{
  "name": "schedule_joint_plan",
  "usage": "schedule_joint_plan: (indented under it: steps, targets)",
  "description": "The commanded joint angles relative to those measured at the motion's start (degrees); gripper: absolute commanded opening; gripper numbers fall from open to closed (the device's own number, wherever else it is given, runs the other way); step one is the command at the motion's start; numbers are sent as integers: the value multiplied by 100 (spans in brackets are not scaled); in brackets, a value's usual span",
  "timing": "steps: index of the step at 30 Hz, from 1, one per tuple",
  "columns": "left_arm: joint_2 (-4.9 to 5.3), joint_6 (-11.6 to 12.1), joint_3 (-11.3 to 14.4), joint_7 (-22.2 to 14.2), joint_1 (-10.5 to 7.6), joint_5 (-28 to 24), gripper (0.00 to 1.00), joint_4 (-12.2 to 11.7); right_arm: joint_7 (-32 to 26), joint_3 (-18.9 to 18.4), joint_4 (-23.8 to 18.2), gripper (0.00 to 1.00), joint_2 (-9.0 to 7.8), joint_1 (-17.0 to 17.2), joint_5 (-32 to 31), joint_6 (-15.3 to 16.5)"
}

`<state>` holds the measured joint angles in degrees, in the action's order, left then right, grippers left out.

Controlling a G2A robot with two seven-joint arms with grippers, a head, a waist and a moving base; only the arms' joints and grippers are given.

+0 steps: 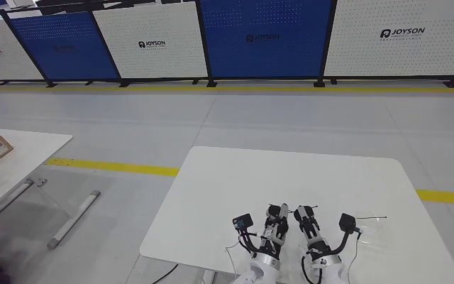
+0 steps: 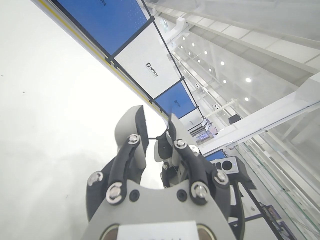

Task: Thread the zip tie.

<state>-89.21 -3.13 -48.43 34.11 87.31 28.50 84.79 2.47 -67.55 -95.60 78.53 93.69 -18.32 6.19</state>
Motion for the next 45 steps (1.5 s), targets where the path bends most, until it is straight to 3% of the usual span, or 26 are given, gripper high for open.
schedule_joint_plan:
  steps: [1, 3, 6, 12, 15, 18, 20, 32, 33, 34, 38, 39, 42, 45]
  targets:
    - [6, 4, -32, 18, 19, 22, 40, 23, -2, -13, 16, 0, -1, -1, 16, 5]
    - [11, -7, -54, 13, 34, 49, 31, 36, 6, -17, 26, 0, 0, -1, 18, 3]
    - [15, -21, -65, -9, 46, 91, 26, 54, 22, -15, 19, 0, 2, 1, 3, -13]
    - [12, -25, -65, -32, 54, 128, 18, 52, 26, -27, -19, 0, 0, 25, 5, -1]
    - [9, -22, -62, -42, 51, 137, 20, 44, 20, -32, -21, 0, 1, 28, 22, 4]
    - [5, -31, -61, -45, 40, 159, 12, 30, 1, -34, -2, 0, 2, 13, 37, 2]
    - [1, -35, -59, -41, 32, 159, 0, 20, -5, -32, 8, 0, 3, 5, 43, 4]
    - [-13, 21, -60, -39, 42, 141, 0, 38, -22, -56, 38, 0, 9, -29, 177, 98]
    - [-12, 26, -63, -42, 48, 142, 0, 47, -21, -55, 40, 20, 10, -30, 183, 96]
    - [-11, 32, -66, -47, 58, 145, 0, 62, -22, -53, 39, 29, 11, -32, 186, 93]
    - [-8, 45, -78, -64, 83, 152, 0, 90, -14, -47, 37, 49, 13, -31, 189, 104]
    - [-8, 44, -82, -68, 86, 149, 0, 94, -10, -47, 37, 82, 13, -28, 190, 108]
    - [-9, 30, -89, -73, 96, 140, 0, 107, -4, -46, 30, 72, 13, -17, 181, 111]
    - [-11, 24, -93, -73, 101, 139, 0, 114, 8, -50, 26, 74, 14, -5, 195, 125]
